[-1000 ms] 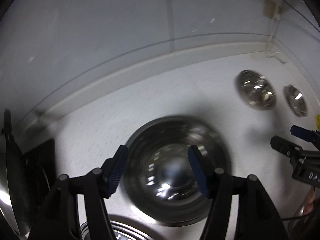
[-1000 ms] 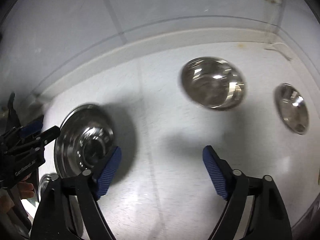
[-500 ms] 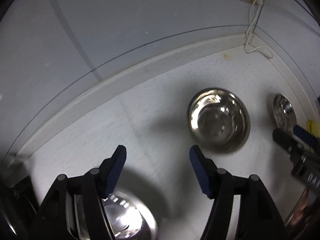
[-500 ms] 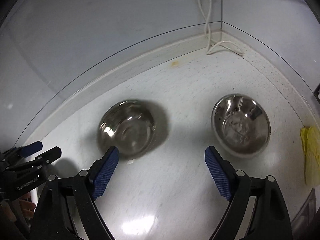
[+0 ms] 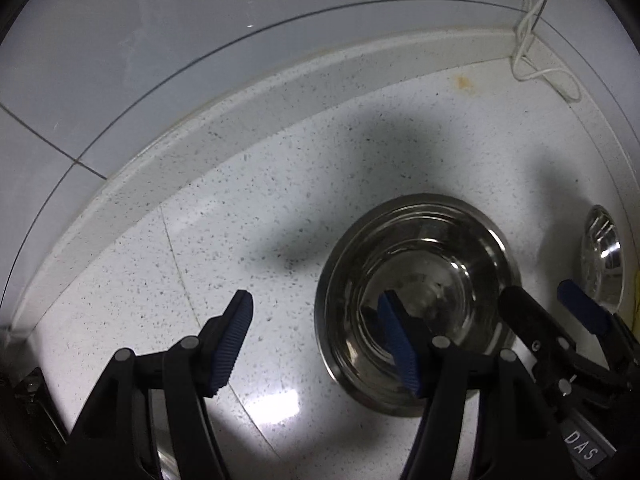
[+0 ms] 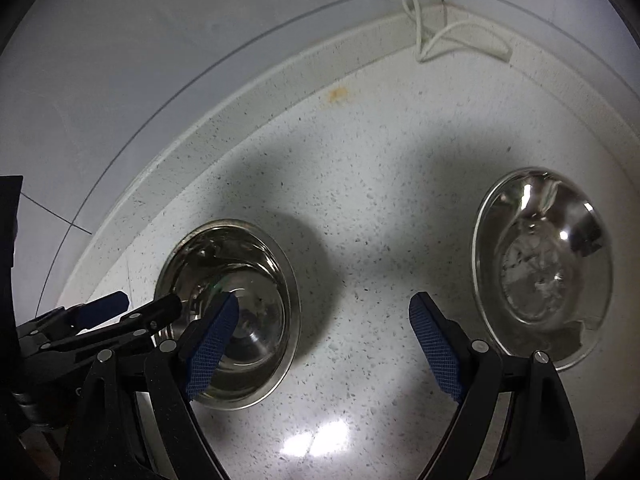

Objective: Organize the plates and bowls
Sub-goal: 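Close both grippers on the rim of a medium steel bowl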

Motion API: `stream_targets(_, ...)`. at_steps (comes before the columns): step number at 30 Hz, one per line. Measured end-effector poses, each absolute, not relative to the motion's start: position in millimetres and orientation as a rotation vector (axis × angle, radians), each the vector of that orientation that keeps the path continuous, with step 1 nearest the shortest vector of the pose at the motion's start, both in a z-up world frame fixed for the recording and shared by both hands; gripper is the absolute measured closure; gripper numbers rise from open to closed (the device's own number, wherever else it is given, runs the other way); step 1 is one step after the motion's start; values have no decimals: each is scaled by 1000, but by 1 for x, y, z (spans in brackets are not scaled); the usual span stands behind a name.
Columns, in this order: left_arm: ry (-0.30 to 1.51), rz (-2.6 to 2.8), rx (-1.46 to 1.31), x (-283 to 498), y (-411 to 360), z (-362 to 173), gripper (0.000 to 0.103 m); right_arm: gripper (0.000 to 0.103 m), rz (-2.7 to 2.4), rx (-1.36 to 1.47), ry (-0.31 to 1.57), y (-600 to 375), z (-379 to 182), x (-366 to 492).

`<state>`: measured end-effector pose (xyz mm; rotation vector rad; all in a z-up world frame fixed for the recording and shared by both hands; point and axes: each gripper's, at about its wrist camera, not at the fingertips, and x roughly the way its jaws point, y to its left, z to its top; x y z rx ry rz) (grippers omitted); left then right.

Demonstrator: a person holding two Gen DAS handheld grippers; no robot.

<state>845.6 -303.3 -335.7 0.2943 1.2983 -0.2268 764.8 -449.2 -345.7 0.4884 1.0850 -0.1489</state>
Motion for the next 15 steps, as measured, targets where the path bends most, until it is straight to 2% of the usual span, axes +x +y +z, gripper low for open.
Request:
stream_targets(1, 1306, -229, 290, 846, -304, -339, 50, 27, -144, 491, 1092, -449, -349, 766)
stream_targets(2, 1313, -230, 285, 847, -305, -342, 58, 42, -140, 493, 1103, -448, -353, 767)
stream_targets(3, 1321, -231, 274, 848, -305, -344, 76, 64, -138, 495, 1112, -449, -356, 767)
stream_targets(4, 1344, -243, 244, 850, -304, -349, 87, 72, -137, 497, 1124, -447, -359, 768)
stream_targets(7, 1359, -247, 238, 847, -305, -351, 90, 94, -85, 527, 1136, -440, -361, 767)
stream_targets(15, 1338, -253, 217, 810, -273, -333, 90, 96, -67, 462, 1152, -411, -337, 738)
